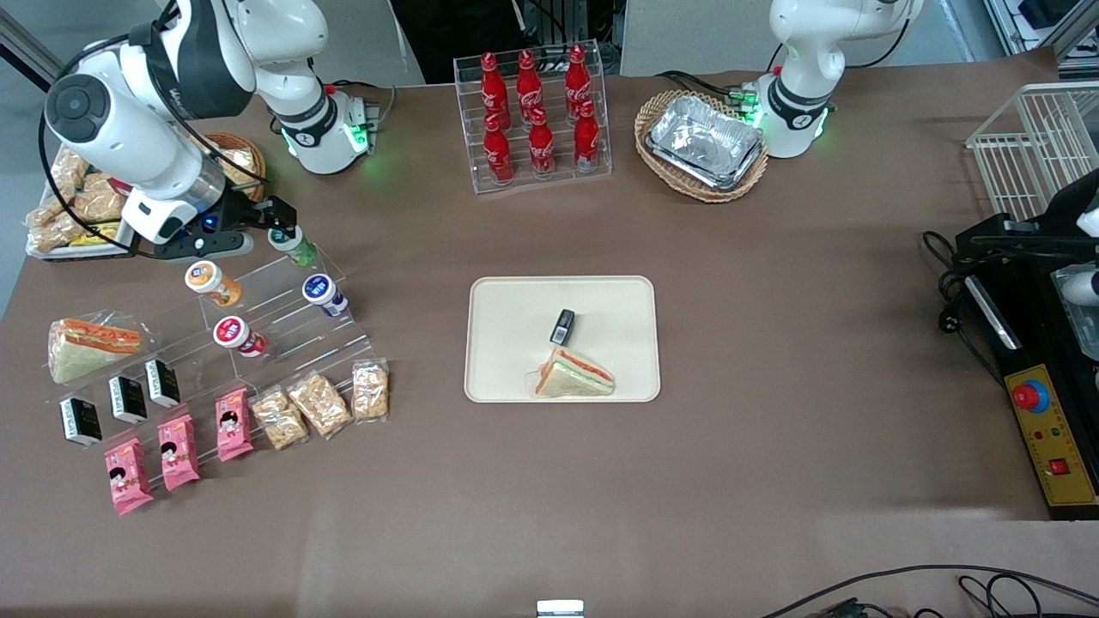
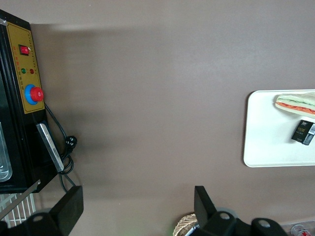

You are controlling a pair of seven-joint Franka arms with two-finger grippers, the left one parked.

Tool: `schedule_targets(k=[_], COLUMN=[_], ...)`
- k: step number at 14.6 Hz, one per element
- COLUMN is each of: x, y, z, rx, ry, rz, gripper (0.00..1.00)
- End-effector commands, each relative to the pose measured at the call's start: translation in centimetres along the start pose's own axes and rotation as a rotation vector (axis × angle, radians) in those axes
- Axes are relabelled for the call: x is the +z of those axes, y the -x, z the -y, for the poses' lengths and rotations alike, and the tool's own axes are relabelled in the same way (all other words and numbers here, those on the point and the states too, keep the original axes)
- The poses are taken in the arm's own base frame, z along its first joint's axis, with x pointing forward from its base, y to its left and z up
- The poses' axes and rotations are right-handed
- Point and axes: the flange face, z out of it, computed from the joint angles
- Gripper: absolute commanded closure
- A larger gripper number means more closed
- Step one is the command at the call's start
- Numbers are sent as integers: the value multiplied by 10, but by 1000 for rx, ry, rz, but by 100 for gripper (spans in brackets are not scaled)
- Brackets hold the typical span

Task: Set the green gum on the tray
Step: 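Lower the right gripper and close it on the green gum bottle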

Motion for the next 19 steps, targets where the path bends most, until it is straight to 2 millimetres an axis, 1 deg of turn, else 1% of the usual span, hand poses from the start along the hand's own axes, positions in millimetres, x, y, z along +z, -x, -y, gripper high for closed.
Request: schedule_targets(k=[1, 3, 5, 6, 8, 11, 12, 13, 15, 18, 19], x=[22, 35, 51, 55, 64, 82, 82, 81, 82, 82, 81], y=[9, 8, 4, 2, 5, 12, 13, 13, 15, 19, 20], z=[1, 1, 3, 2, 2, 7, 7, 8, 8, 8, 8], rx=[13, 8, 4, 4, 4, -10, -10, -10, -10, -10, -11], ry=[-6, -1, 0, 0, 1, 4, 4, 4, 4, 4, 4], rz=[-26, -2, 35, 42, 46, 48, 51, 51, 65, 93, 99], gripper=[0, 0, 0, 0, 0, 0, 2, 11, 25, 25, 30])
